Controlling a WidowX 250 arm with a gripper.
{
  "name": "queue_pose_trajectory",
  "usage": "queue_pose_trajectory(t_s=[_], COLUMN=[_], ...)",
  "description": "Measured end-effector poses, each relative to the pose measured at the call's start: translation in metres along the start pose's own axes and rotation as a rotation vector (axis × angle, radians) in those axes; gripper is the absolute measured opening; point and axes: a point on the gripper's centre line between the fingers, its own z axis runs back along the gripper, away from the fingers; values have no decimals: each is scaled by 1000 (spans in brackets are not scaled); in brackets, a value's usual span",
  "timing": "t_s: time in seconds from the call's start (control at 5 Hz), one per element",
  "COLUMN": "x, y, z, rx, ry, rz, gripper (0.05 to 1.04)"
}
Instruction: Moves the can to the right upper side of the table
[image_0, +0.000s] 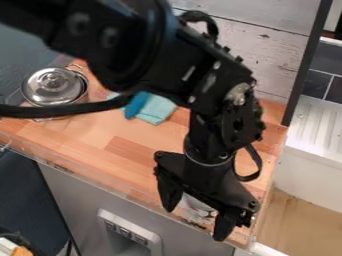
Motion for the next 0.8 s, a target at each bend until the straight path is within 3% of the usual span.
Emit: queue_pose_trajectory(t_s=[0.2,0.4,0.6,0.8], x=[1,3,12,25], y=[4,8,9,12], z=[-4,-23,-33,-37], rx=[-18,-9,-4,-7], ry=[17,75,103,109], rz=[26,23,11,27], gripper=[1001,1001,1000,1000])
